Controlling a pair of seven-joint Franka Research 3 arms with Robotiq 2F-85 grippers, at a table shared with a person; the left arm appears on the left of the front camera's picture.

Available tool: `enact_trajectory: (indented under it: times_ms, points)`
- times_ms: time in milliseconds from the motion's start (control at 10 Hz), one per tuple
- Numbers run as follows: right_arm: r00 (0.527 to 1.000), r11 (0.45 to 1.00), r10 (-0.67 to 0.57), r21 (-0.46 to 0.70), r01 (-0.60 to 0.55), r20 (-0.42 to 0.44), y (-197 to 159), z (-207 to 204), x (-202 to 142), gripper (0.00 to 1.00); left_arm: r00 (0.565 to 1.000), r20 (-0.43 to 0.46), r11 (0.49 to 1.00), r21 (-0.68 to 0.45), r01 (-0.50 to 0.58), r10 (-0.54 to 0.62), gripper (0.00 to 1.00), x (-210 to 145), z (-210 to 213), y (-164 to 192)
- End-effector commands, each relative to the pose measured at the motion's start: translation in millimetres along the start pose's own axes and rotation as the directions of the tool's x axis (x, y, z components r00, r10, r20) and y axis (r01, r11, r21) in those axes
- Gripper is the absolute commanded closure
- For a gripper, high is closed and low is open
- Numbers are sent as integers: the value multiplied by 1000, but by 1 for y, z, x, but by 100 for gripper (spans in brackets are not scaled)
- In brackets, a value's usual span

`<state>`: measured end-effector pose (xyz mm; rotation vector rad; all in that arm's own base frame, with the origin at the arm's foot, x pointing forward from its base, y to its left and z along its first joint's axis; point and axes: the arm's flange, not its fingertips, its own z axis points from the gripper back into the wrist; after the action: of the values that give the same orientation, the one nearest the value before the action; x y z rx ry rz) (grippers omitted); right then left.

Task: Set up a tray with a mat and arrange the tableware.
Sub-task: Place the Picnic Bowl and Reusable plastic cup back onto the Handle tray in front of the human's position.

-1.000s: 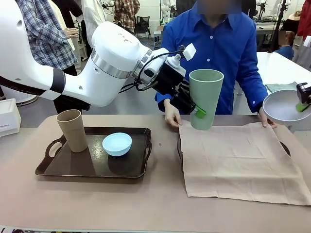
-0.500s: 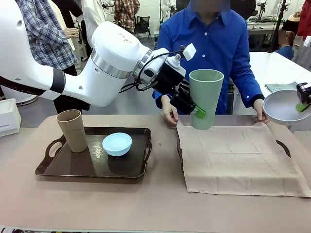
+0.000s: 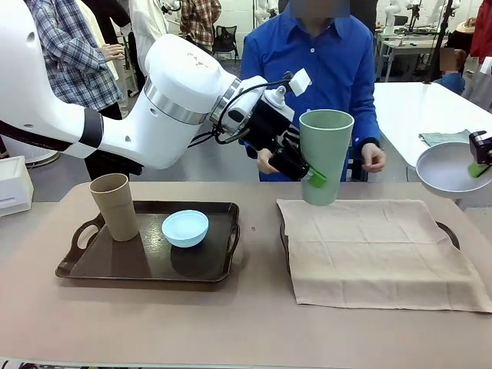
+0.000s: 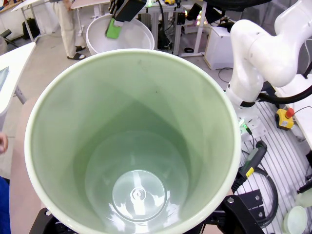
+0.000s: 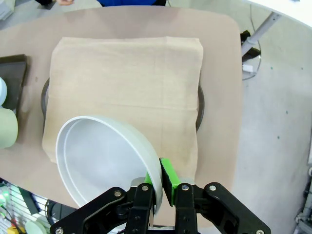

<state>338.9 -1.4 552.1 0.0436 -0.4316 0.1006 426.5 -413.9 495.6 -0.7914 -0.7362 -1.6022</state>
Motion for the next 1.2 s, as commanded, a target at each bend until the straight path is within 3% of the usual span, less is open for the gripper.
enact_trajectory:
  times_ms: [0, 400, 1100]
  points:
    - [999, 998, 11, 55, -8, -45, -4, -21, 7, 93, 999, 25, 1000, 9, -30, 29, 17, -19, -8, 16]
    - [990, 980, 78, 194, -54, -115, -7, -103, 24, 93, 1000, 28, 1000, -6, -3, 3, 17, -62, -58, 60]
    - [986, 978, 106, 196, -79, -132, -21, -176, 27, 93, 998, 33, 998, -38, 51, -50, 17, -100, -108, 76]
